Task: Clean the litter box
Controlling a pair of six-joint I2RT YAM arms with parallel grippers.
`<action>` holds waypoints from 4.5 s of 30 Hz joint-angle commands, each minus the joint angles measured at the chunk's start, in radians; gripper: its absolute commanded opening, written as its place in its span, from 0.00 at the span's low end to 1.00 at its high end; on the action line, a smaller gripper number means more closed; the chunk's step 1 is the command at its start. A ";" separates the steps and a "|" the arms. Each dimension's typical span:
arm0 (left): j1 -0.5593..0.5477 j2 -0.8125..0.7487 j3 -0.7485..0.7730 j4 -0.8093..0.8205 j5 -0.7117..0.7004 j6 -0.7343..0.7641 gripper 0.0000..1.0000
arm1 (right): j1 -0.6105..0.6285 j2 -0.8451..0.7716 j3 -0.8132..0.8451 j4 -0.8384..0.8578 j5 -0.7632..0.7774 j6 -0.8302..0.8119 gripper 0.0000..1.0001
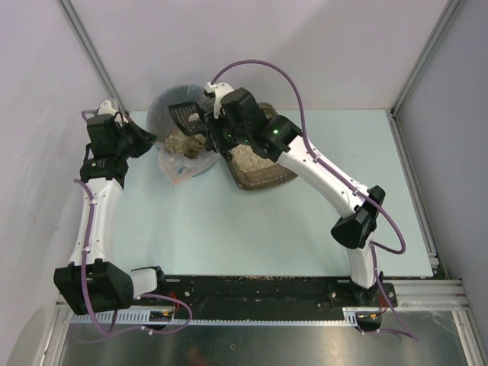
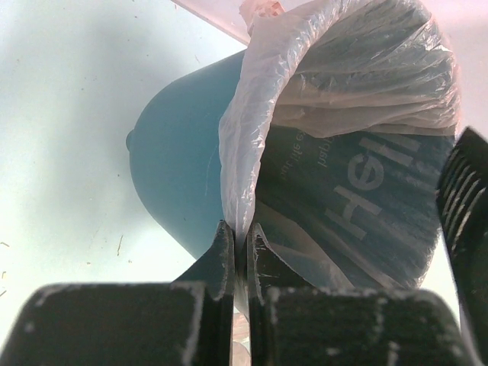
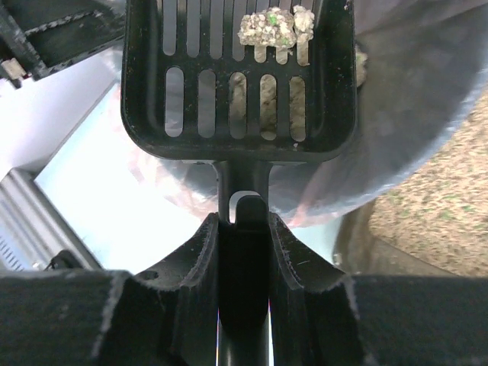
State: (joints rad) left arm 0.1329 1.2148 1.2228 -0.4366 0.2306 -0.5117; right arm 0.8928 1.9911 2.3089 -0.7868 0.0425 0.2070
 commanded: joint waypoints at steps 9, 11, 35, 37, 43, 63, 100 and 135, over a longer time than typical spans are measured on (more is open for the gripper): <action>-0.022 -0.029 -0.014 -0.059 0.044 0.052 0.00 | -0.080 -0.034 -0.149 0.274 -0.358 0.262 0.00; -0.023 -0.032 -0.013 -0.060 0.033 0.062 0.00 | -0.119 -0.052 -0.189 0.331 -0.466 0.386 0.00; -0.024 -0.026 0.004 -0.073 0.030 0.061 0.00 | -0.226 -0.115 -0.609 0.909 -0.701 1.011 0.00; -0.022 -0.024 0.004 -0.074 0.030 0.061 0.00 | -0.226 -0.115 -0.624 0.963 -0.708 1.063 0.00; -0.022 -0.024 -0.002 -0.074 0.035 0.059 0.00 | -0.229 -0.132 -0.732 1.070 -0.705 1.152 0.00; -0.022 -0.021 0.001 -0.074 0.032 0.062 0.00 | -0.244 -0.123 -0.864 1.327 -0.690 1.365 0.00; -0.021 -0.018 -0.005 -0.073 0.033 0.062 0.00 | -0.246 -0.215 -0.774 1.110 -0.650 1.116 0.00; -0.004 0.163 0.256 -0.074 -0.126 0.118 0.76 | -0.448 -0.227 -0.450 -0.088 -0.158 0.152 0.00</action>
State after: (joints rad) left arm 0.1322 1.4025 1.4551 -0.5339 0.1551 -0.4179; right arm 0.4477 1.7481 1.8141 -0.8684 -0.1295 0.4248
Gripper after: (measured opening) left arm 0.732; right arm 0.285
